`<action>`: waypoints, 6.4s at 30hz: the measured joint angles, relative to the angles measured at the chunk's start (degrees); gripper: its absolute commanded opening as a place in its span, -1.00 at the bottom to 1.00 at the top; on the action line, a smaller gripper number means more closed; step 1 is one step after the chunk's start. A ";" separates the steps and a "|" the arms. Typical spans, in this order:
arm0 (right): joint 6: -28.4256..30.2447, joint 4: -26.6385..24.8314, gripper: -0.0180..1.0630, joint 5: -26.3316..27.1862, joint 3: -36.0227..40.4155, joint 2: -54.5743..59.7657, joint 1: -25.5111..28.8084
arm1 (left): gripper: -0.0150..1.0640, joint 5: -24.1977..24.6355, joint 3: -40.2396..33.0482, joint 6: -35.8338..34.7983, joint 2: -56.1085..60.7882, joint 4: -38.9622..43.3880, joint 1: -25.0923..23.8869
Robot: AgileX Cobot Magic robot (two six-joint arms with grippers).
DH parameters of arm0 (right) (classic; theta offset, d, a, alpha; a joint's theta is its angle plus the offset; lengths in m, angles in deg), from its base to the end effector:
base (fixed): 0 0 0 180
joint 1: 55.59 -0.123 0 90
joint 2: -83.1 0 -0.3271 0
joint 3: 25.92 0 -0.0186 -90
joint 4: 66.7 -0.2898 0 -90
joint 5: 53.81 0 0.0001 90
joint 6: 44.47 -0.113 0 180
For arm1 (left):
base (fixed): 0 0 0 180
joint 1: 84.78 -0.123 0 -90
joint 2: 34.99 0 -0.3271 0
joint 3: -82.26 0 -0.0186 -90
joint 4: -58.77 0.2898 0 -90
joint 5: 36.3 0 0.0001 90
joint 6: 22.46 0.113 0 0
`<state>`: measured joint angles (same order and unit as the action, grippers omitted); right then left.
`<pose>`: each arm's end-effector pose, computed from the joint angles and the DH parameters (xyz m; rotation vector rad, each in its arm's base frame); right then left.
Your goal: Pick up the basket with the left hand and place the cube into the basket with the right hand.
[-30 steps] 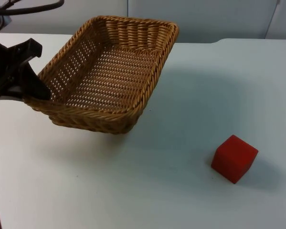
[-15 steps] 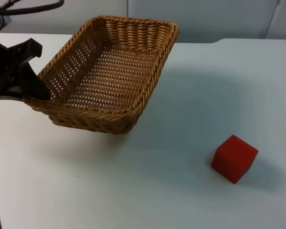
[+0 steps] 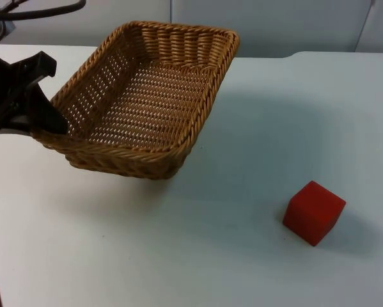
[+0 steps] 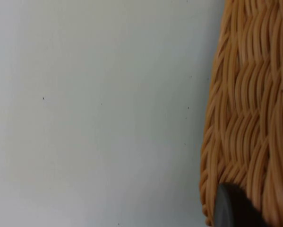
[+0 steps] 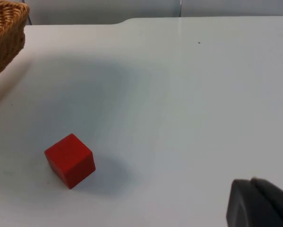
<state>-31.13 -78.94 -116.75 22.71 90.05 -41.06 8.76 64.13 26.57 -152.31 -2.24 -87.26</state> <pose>0.0071 0.0202 0.2896 0.0049 2.0500 -0.0459 0.3976 -0.0529 0.1361 0.0276 2.6797 -0.9294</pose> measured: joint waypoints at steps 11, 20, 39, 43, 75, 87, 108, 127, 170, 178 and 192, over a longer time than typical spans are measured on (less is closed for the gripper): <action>0.00 0.00 -0.97 0.00 0.00 0.00 -0.22 | -0.98 0.00 0.00 0.00 0.00 0.00 0.00; 0.22 0.45 -0.97 -0.11 0.00 19.94 -9.01 | -0.98 0.00 0.00 0.00 0.00 0.00 0.00; 11.44 -7.66 -0.70 18.07 -11.52 74.21 -26.97 | -0.98 -0.35 0.00 0.00 0.00 0.00 0.00; 10.73 -7.07 -0.14 17.93 -15.40 82.59 -29.29 | -0.98 -0.35 0.00 0.00 0.00 0.00 0.00; 10.84 -4.35 0.76 15.17 -32.15 108.21 -30.97 | -0.98 -0.77 0.00 0.00 0.00 0.00 0.00; 15.62 -5.40 0.76 16.38 -32.15 108.76 -35.75 | -0.98 -0.77 0.00 0.00 0.00 0.09 0.00; 12.41 0.45 0.76 20.16 -32.24 112.28 -39.77 | -0.98 -0.77 0.00 0.00 0.00 0.21 0.00; 10.92 0.72 -0.92 21.37 -34.34 117.07 -39.86 | -0.98 -0.77 0.00 0.00 0.00 0.21 0.00; 13.07 -4.04 -0.97 12.31 -83.83 127.86 -48.15 | -0.98 -1.09 0.00 0.00 0.00 0.21 0.00; 12.84 -3.86 -0.77 12.67 -87.40 131.97 -48.15 | -0.98 -1.20 0.00 0.00 0.00 0.21 0.00; 13.12 -1.15 0.98 12.05 -87.40 133.91 -48.15 | -0.98 -1.68 0.00 0.00 0.00 0.84 0.00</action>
<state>-18.01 -80.09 -104.70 -64.69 223.96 -89.21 7.07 64.13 26.57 -152.31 -1.40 -87.26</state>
